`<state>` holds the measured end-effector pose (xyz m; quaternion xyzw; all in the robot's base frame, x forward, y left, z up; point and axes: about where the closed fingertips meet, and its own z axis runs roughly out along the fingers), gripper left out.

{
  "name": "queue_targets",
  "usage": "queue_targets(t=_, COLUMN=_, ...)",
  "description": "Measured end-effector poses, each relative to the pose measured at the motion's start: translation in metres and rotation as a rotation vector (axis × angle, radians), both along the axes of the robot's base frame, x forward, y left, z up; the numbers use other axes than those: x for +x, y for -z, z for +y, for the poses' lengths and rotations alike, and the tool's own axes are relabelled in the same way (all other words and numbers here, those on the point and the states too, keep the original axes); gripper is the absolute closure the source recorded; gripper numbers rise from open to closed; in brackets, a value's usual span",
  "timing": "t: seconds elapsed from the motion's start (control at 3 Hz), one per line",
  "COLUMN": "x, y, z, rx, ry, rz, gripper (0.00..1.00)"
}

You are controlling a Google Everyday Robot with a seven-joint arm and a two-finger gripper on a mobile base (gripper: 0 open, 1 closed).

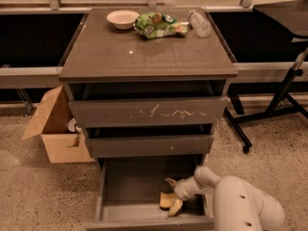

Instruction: Pick sponge from bottom drawer and place on counter

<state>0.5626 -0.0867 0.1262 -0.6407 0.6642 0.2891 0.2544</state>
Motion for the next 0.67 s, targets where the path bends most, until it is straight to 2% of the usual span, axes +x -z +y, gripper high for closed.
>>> queue_targets(t=0.33, x=-0.004, y=0.01, z=-0.002, rx=-0.034, ry=0.005, rz=-0.003, gripper=0.18)
queue_targets(t=0.67, x=-0.019, y=0.002, z=-0.01, rx=-0.054, ry=-0.032, rz=-0.053, gripper=0.49)
